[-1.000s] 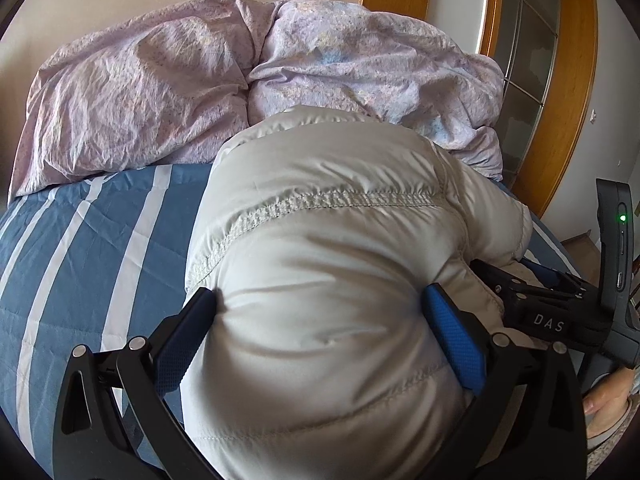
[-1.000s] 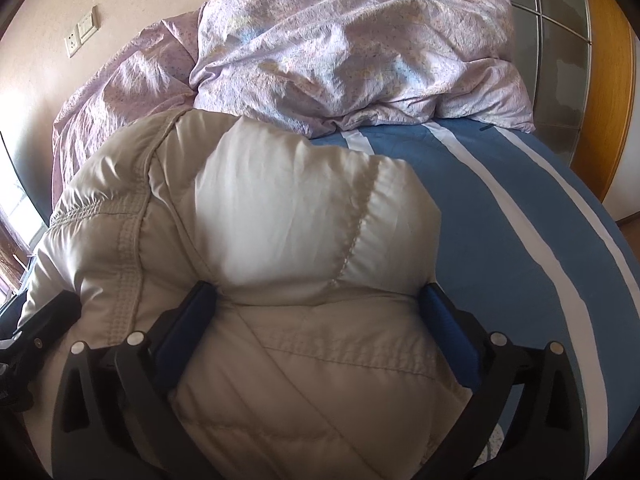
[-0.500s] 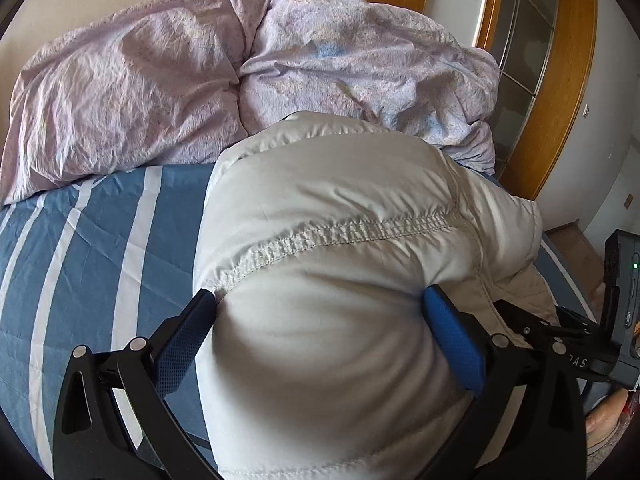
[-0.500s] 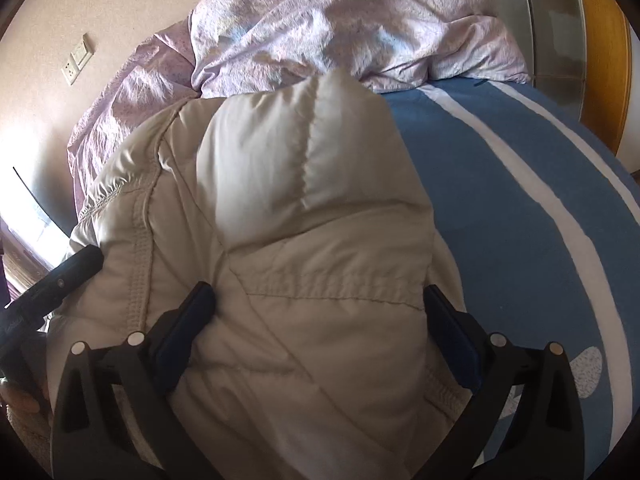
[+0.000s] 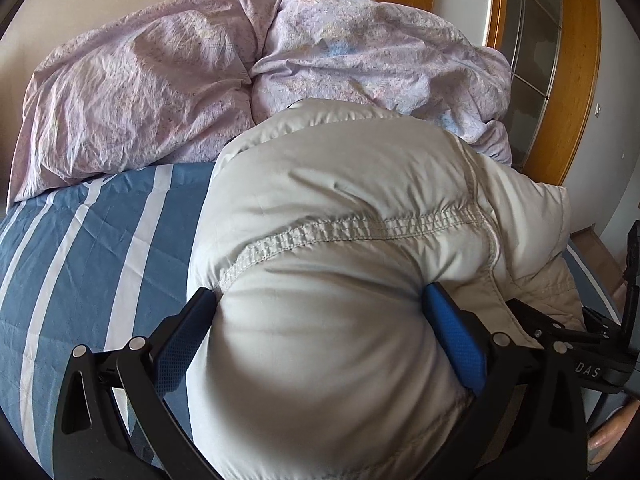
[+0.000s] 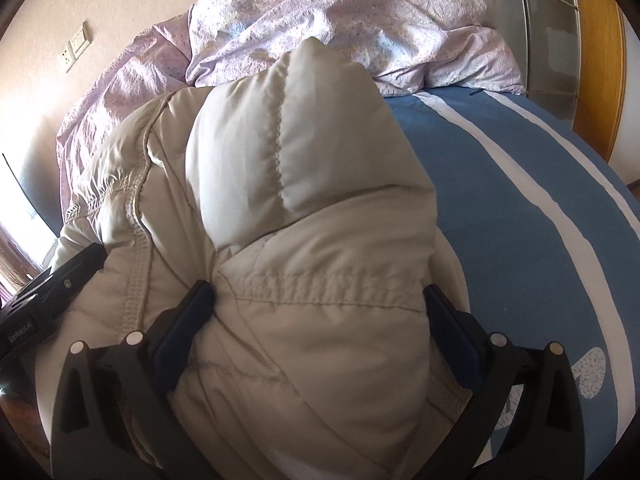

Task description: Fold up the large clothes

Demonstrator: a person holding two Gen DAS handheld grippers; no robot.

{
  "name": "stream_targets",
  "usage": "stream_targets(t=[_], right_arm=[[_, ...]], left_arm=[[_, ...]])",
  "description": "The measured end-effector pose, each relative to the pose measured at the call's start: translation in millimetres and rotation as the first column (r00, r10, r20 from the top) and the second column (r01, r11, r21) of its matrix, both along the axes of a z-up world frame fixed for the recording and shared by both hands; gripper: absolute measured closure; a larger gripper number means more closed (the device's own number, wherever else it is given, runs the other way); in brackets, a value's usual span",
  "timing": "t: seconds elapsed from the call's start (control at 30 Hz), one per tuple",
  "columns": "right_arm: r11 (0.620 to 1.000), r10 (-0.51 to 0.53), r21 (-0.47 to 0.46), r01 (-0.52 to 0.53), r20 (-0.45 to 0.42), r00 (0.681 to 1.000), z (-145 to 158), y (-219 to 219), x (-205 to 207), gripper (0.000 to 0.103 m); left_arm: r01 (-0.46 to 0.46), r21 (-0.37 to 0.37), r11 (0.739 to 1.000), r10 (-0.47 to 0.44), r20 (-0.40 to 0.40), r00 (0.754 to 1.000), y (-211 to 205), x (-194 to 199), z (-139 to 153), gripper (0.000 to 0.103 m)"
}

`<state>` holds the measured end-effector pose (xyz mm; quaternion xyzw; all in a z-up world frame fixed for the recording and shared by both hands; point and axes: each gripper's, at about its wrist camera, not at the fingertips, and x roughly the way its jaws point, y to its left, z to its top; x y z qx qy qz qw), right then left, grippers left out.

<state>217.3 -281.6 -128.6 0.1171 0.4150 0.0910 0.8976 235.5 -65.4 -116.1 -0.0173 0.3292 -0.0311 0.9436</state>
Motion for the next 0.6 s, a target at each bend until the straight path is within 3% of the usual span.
stream_targets(t=[0.1,0.2,0.27,0.37,0.5,0.6], right_arm=[[0.999,-0.046,-0.008,0.046,0.030,0.999,8,-4,-7,0.002],[0.994,-0.095,-0.042,0.103,0.160,0.983,32,-5,-30,0.010],[0.993,-0.081,-0.066,0.101,0.250,0.965,46,-1,-43,0.010],[0.991,-0.024,-0.118,0.061,0.292,0.956,51,9,-44,0.017],[0.979,0.030,-0.206,0.015,0.214,0.976,37,23,-26,0.022],[0.988,0.045,-0.153,-0.024,0.137,0.990,28,17,-11,0.019]], left_arm=[[0.001,0.010,1.000,-0.001,0.005,1.000,-1,0,1,0.001],[0.003,-0.009,1.000,-0.003,0.000,1.000,2,-1,2,0.001],[0.004,-0.014,1.000,-0.004,-0.001,1.000,3,-1,2,0.001],[0.004,-0.018,1.000,-0.004,0.002,1.000,4,-1,2,0.001],[0.006,-0.020,1.000,-0.006,0.010,1.000,3,-1,2,0.001],[0.003,-0.015,1.000,-0.002,0.015,1.000,3,-2,1,0.001]])
